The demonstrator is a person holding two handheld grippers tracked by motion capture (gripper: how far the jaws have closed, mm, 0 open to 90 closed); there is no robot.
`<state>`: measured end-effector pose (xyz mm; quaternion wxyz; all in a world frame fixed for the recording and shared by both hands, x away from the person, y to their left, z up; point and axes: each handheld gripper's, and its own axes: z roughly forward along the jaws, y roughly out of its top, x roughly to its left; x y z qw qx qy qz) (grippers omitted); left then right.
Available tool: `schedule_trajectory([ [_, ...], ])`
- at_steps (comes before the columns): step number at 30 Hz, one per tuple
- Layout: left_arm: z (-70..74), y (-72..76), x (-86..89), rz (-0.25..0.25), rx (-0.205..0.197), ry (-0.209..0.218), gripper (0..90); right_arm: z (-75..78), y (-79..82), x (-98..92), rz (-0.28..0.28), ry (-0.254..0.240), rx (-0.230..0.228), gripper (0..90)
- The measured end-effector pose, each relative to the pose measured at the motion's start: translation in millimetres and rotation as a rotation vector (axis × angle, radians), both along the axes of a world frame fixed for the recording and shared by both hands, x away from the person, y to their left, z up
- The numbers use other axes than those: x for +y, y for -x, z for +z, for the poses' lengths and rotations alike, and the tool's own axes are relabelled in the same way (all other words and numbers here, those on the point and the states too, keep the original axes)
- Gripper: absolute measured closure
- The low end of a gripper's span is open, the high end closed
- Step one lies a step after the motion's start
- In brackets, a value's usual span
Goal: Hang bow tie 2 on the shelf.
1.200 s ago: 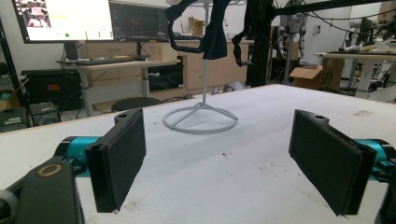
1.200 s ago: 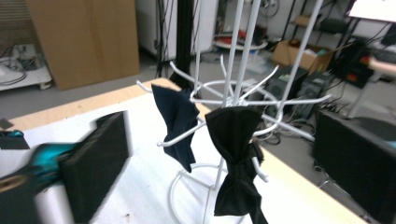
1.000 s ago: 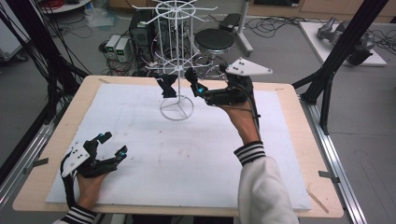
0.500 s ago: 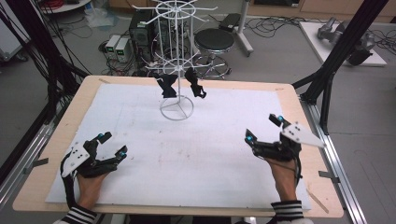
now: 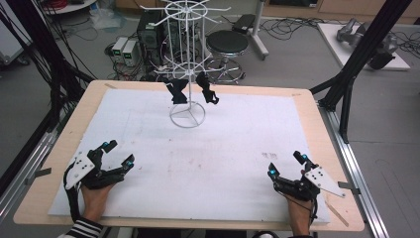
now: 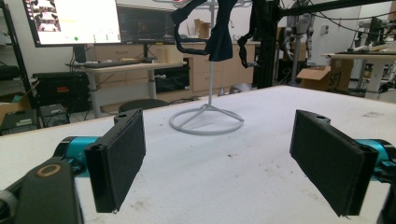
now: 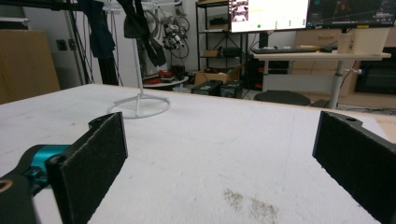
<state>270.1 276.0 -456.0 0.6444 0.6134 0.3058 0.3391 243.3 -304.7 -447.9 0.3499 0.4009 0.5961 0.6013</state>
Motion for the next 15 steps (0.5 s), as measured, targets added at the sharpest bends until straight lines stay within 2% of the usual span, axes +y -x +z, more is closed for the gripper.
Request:
schedule_trajectory([
  [2,-0.1,0.7,-0.7,0.004,-0.005,-0.001,18.3,-6.1,-1.1,1.5,-0.014,-0.006,0.003,2.6],
  [4,-0.1,1.3,-0.8,0.006,-0.008,-0.008,18.3,-6.0,-1.1,3.4,-0.033,0.008,-0.03,2.6],
  [6,0.0,1.5,-0.8,0.009,-0.01,-0.009,18.2,-6.2,-2.0,5.3,-0.035,0.018,-0.02,2.7],
  [10,-0.3,1.8,-0.4,0.013,-0.011,-0.007,18.0,-7.0,0.1,7.3,-0.037,0.039,-0.044,2.6],
  [13,-0.3,1.6,-0.6,0.013,-0.009,-0.006,17.9,-7.2,0.4,7.0,-0.039,0.041,-0.046,2.6],
  [15,-0.2,1.5,-0.4,0.01,-0.006,-0.007,18.0,-7.1,0.0,7.7,-0.036,0.037,-0.031,2.6],
])
